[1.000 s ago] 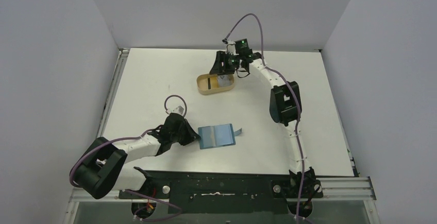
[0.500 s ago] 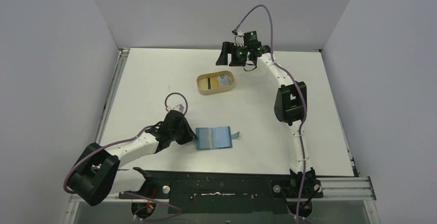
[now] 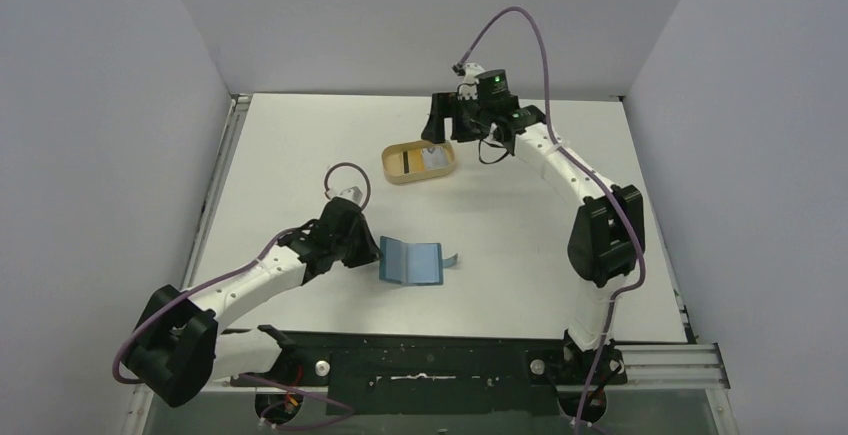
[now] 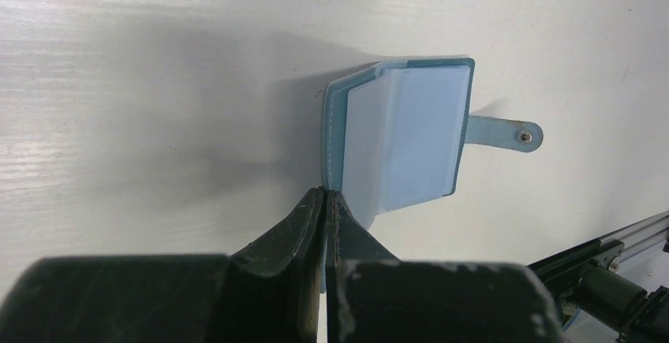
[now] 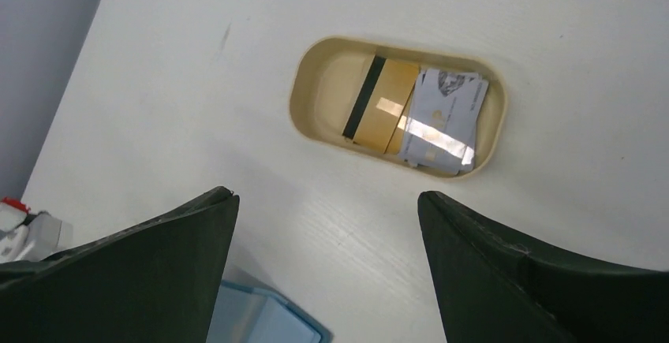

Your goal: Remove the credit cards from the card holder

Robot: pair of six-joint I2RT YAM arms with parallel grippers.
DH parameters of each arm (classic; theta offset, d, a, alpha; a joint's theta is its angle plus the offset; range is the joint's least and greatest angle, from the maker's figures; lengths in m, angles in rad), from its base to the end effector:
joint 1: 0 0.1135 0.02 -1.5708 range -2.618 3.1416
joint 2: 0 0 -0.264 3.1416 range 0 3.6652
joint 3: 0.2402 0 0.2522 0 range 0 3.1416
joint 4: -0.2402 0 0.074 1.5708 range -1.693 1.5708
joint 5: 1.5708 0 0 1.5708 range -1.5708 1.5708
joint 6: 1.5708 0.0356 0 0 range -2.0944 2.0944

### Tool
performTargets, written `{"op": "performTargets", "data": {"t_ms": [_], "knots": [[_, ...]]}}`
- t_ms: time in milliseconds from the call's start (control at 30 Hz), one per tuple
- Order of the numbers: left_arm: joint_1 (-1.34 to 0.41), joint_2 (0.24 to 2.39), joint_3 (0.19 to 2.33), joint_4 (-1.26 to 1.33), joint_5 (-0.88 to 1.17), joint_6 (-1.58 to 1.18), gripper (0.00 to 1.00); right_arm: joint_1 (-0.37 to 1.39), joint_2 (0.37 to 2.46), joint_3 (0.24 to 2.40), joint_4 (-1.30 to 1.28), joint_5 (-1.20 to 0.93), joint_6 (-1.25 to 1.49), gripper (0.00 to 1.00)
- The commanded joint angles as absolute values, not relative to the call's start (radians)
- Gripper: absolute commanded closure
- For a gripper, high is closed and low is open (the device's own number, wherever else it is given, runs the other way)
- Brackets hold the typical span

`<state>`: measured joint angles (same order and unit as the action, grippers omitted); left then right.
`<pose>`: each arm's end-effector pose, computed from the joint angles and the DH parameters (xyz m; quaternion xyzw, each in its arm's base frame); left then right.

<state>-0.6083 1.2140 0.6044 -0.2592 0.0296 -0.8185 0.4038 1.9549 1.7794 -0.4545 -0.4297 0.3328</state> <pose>0.1912 -0.1344 0.1861 -0.0934 0.9343 -0.2355 0.2509 0.4140 0.1930 0.3119 -0.1275 0.8669 0.3367 0.3447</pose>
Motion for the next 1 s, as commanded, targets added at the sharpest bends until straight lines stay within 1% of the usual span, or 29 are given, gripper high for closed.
{"op": "performTargets", "data": {"t_ms": [0, 100, 267, 600, 967], "knots": [[-0.617, 1.217, 0.669, -0.294, 0.008, -0.787, 1.00, 0.516, 1.820, 1.591, -0.385, -0.313, 0.296, 0.12], [-0.620, 1.232, 0.688, -0.306, 0.008, -0.783, 1.00, 0.577, 1.780, 1.453, -0.326, -0.312, 0.335, 0.12], [-0.629, 1.256, 0.717, -0.321, -0.018, -0.779, 1.00, 0.690, 1.789, 1.345, -0.266, -0.297, 0.368, 0.13], [-0.642, 1.274, 0.745, -0.344, -0.038, -0.785, 1.00, 0.811, 1.799, 1.284, -0.207, -0.273, 0.409, 0.13], [-0.643, 1.285, 0.757, -0.369, -0.051, -0.786, 1.00, 0.847, 1.812, 1.243, -0.208, -0.228, 0.399, 0.12]]}}
